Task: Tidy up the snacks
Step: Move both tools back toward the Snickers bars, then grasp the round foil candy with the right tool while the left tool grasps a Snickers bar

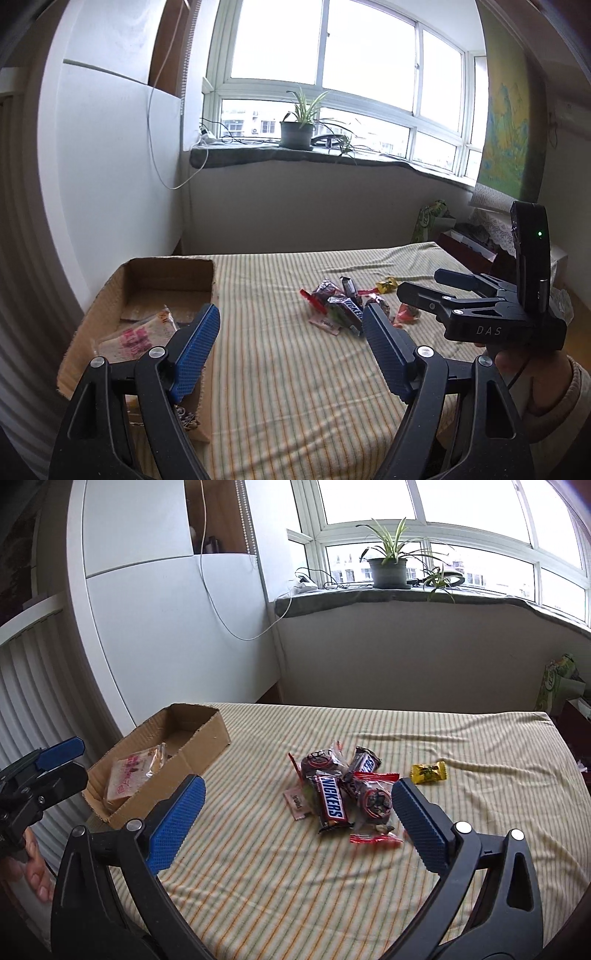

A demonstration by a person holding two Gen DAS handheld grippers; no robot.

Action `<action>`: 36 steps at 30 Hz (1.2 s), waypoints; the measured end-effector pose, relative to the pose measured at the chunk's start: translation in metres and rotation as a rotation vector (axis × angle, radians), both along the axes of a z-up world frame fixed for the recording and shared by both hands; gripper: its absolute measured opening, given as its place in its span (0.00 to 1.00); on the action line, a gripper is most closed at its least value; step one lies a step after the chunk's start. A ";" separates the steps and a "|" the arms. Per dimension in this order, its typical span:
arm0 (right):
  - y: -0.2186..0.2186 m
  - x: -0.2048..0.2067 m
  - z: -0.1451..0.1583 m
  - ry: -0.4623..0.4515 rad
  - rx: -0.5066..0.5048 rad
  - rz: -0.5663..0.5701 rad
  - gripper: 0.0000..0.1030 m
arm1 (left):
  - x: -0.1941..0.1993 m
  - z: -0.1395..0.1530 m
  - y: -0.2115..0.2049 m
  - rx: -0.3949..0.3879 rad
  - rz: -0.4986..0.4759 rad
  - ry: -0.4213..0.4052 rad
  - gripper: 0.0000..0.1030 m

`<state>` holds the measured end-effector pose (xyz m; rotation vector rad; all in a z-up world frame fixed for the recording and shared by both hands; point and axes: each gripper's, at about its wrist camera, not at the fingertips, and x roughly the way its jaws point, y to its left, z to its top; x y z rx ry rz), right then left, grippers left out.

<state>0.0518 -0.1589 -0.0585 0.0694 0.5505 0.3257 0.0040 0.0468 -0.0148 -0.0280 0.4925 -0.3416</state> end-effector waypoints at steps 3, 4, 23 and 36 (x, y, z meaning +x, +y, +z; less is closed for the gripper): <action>-0.010 -0.003 0.001 -0.002 0.004 -0.016 1.00 | 0.001 -0.001 -0.006 0.005 -0.016 0.005 0.77; -0.013 -0.004 0.001 -0.004 0.005 -0.023 1.00 | 0.002 -0.002 -0.007 -0.001 -0.021 0.009 0.77; -0.073 0.000 -0.060 0.112 -0.170 -0.139 1.00 | 0.053 -0.069 -0.084 0.010 -0.150 0.228 0.77; -0.099 0.046 -0.075 0.189 -0.129 -0.090 0.99 | 0.115 -0.090 -0.110 -0.035 -0.155 0.343 0.77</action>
